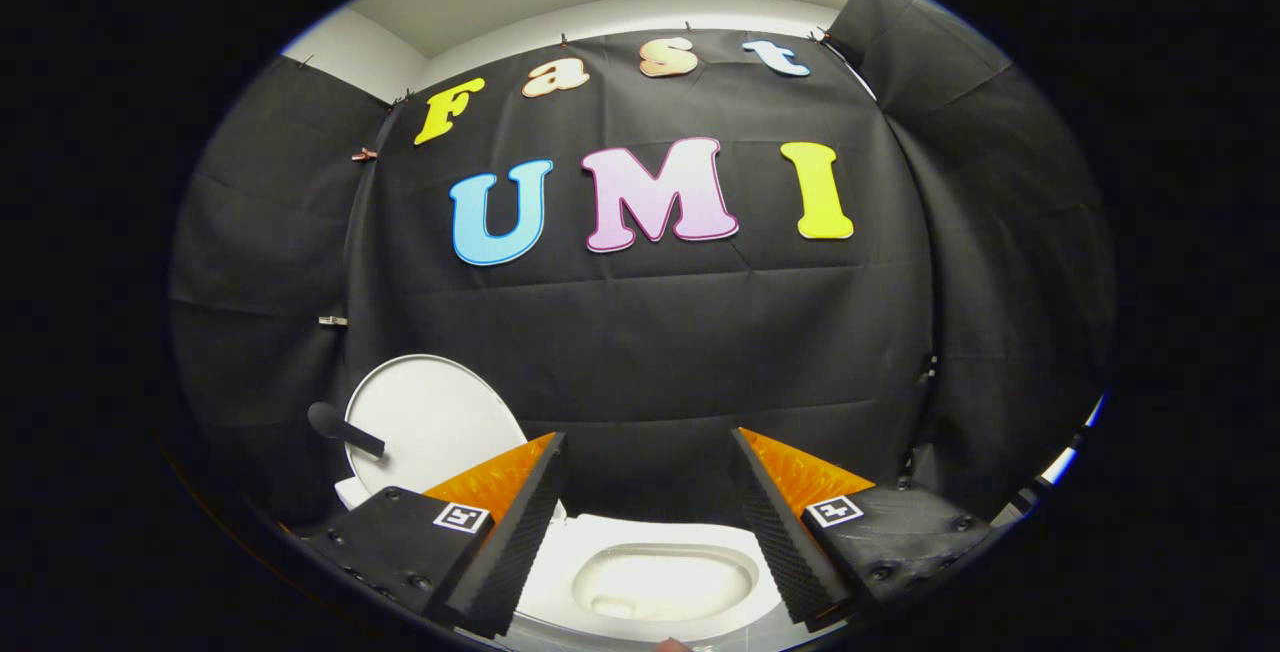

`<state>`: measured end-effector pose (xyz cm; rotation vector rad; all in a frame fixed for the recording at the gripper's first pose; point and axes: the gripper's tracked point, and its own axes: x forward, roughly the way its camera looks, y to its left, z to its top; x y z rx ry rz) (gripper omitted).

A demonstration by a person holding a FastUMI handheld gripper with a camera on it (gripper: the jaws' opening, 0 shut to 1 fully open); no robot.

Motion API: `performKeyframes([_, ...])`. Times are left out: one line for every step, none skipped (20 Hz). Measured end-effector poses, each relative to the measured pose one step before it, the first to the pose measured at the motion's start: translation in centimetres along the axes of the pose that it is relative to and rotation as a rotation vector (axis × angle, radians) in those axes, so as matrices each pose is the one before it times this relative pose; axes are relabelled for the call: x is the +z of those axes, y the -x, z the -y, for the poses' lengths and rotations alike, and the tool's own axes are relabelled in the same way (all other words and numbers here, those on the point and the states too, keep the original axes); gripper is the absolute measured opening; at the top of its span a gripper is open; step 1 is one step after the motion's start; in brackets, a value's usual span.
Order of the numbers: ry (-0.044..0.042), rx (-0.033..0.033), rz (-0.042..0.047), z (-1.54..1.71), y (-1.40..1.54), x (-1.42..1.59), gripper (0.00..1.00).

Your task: Open the toilet lid.

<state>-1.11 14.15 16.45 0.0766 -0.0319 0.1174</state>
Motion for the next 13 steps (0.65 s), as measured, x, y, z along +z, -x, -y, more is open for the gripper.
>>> performKeyframes([0.00248, 0.00093, -0.00138, -0.016, -0.015, -0.064, 0.99])
performKeyframes([0.00164, -0.00011, -0.00286, 0.022, -0.049, -0.021, 0.99])
performKeyframes([0.00009, 0.00006, -0.00308, 0.015, -0.035, -0.085, 0.99])
performKeyframes([-0.00042, 0.00256, 0.00002, -0.054, 0.047, -0.008, 0.99])
performKeyframes([-0.00095, 0.00201, 0.00154, -0.117, 0.083, 0.14, 0.99])
performKeyframes([-0.00145, 0.00286, -0.00116, -0.071, 0.02, -0.026, 0.99])
performKeyframes([0.00017, 0.00121, 0.00049, -0.068, -0.007, 0.006, 0.99])
performKeyframes([0.0015, -0.00052, 0.00159, 0.0, 0.037, 0.058, 0.99])
performKeyframes([0.00182, 0.00062, 0.00011, -0.035, 0.005, -0.001, 0.99])
performKeyframes([0.00145, 0.00049, -0.00004, -0.034, 0.005, -0.046, 0.99])
performKeyframes([0.0002, 0.00103, -0.00163, -0.038, -0.102, -0.002, 0.99])
performKeyframes([0.00013, 0.00073, 0.00059, 0.043, 0.068, -0.011, 0.99])
performKeyframes([0.00086, 0.00008, -0.00035, -0.071, 0.027, 0.021, 0.99])
